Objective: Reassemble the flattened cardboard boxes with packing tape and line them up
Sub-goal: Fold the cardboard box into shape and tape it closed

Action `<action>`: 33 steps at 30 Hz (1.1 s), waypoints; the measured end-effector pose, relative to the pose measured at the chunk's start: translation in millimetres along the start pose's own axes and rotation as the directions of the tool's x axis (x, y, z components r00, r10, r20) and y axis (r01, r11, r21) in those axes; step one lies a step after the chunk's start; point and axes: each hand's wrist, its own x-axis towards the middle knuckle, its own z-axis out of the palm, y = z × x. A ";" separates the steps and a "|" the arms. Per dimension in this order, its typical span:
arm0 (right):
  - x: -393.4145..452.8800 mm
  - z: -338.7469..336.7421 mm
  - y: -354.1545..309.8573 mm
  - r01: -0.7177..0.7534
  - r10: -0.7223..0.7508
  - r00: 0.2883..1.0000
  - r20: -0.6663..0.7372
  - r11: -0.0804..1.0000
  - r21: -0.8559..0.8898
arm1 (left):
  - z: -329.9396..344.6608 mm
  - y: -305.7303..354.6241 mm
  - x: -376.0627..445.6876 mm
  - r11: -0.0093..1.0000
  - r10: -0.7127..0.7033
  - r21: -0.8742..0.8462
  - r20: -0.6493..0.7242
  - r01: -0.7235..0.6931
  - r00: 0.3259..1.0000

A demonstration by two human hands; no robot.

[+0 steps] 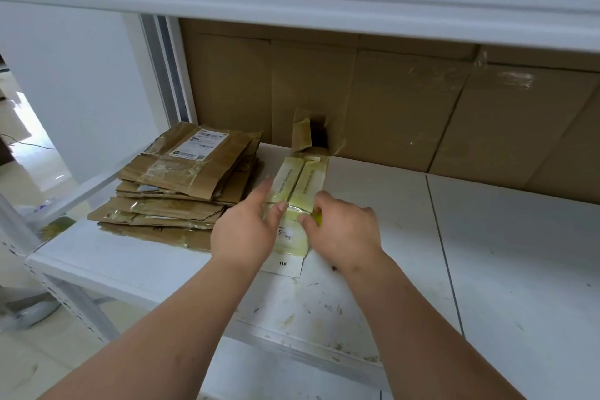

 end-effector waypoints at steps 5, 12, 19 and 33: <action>1.7 1.6 -1.1 0.021 -0.022 0.999 0.043 1.000 0.011 | 7.9 -14.9 -9.3 0.978 0.128 0.159 0.067 -0.137 0.990; -0.2 -3.8 -1.4 0.022 -0.028 0.994 0.103 0.998 0.057 | 12.6 -12.8 -0.8 0.997 -0.058 -0.058 0.031 0.059 0.998; -8.7 -6.4 2.5 -0.184 0.140 0.978 0.157 0.928 0.324 | 24.1 3.4 -17.7 0.955 -0.129 -0.258 0.093 0.150 0.987; -35.3 -0.3 27.3 -0.308 -0.108 0.924 0.366 0.357 0.882 | -2.3 -17.3 2.0 0.935 0.034 -0.353 0.052 -0.014 0.998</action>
